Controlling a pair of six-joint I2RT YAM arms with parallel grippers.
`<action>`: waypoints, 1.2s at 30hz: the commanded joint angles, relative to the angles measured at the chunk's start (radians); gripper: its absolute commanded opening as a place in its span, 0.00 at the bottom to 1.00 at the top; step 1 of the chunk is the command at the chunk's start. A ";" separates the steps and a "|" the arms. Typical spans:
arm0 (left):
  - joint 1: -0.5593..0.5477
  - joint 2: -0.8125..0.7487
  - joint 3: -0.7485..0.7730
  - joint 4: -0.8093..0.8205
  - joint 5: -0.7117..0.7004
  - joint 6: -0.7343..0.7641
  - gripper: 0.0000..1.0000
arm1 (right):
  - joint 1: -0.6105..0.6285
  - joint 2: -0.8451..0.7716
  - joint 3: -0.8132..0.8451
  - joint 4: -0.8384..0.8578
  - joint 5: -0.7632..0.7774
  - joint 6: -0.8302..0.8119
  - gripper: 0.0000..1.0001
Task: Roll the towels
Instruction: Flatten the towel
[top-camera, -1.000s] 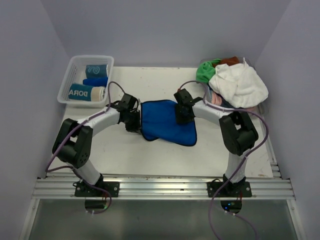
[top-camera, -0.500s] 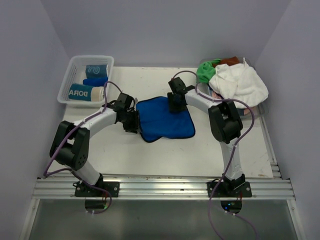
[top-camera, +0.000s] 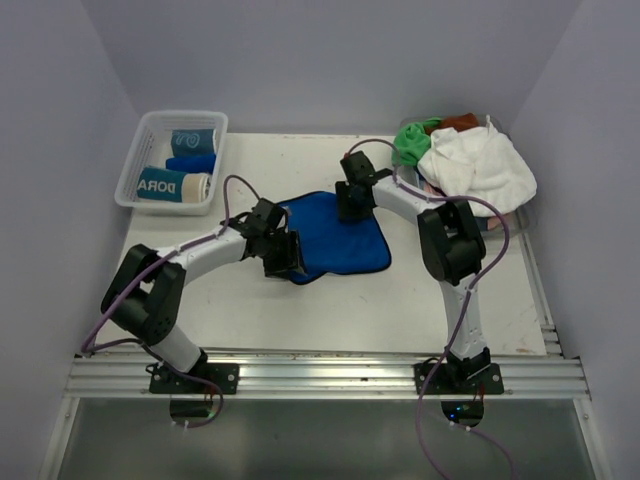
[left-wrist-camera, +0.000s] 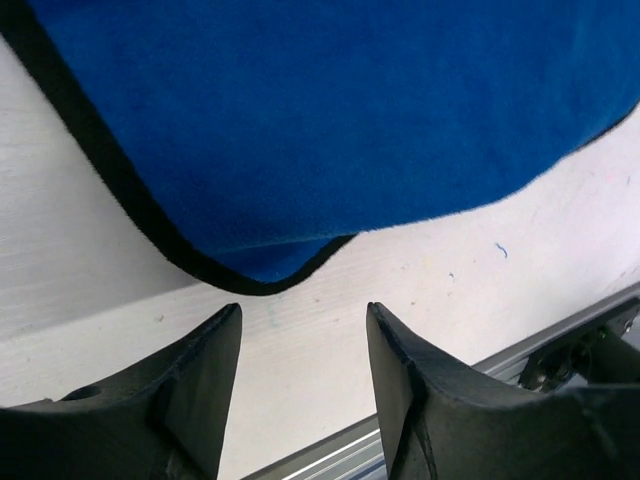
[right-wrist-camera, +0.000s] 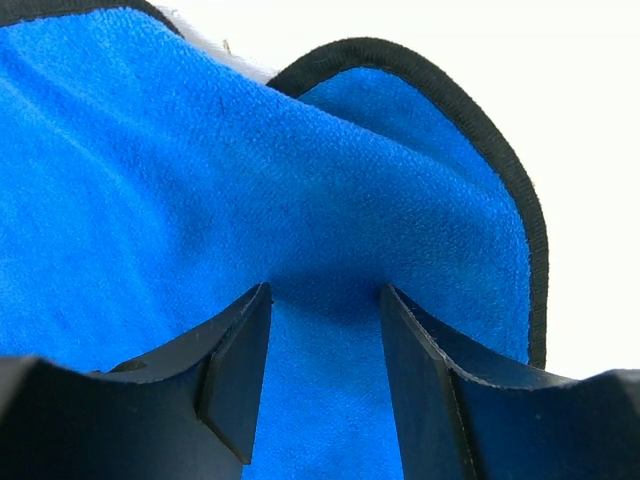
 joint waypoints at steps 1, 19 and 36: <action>0.001 0.022 -0.018 0.071 -0.077 -0.123 0.56 | 0.003 -0.036 -0.051 -0.010 -0.040 0.008 0.52; 0.001 0.030 0.006 -0.134 -0.248 0.018 0.00 | 0.004 -0.132 -0.237 0.036 -0.066 0.004 0.51; 0.096 -0.151 -0.113 -0.160 -0.100 0.077 0.68 | 0.020 -0.486 -0.454 0.128 -0.033 0.115 0.63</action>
